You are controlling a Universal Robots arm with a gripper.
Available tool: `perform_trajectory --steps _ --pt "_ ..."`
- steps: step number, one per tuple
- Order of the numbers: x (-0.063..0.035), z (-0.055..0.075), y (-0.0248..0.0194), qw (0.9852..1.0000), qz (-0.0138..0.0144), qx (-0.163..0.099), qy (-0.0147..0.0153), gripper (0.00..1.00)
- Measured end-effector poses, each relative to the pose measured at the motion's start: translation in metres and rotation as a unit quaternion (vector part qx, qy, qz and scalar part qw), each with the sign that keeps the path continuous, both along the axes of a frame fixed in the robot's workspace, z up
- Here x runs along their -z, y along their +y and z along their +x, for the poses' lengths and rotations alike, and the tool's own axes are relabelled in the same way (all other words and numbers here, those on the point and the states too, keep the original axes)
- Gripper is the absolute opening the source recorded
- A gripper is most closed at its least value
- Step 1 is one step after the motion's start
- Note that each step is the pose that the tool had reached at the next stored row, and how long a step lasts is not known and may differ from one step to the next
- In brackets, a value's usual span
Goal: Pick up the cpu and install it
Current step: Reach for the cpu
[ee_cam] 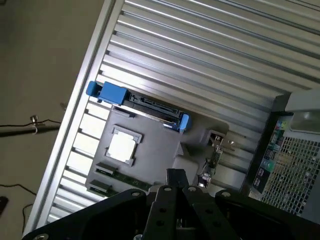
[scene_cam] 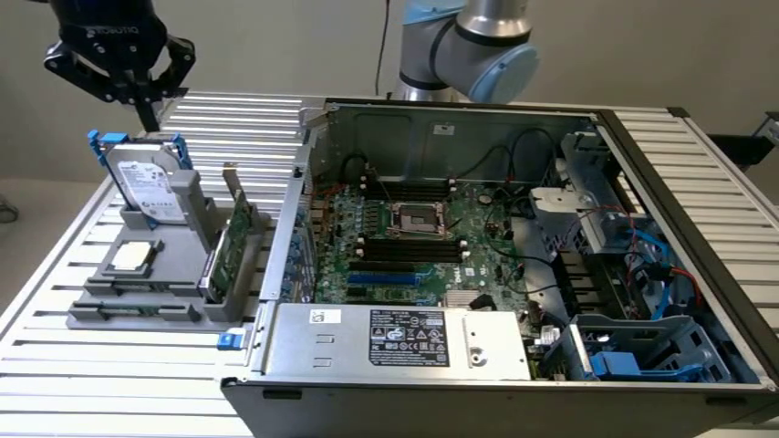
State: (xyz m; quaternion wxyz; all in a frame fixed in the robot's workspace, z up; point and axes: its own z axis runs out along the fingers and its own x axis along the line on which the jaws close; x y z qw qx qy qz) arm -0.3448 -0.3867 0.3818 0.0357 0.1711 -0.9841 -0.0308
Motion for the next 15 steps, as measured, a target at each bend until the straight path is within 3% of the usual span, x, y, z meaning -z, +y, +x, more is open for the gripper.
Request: perform_trajectory --steps 10,15 --pt "0.0052 -0.033 0.0002 0.9998 -0.0178 0.003 0.0010 0.11" --pt "0.0129 -0.041 0.0002 0.9996 -0.0205 0.021 0.0012 0.11"
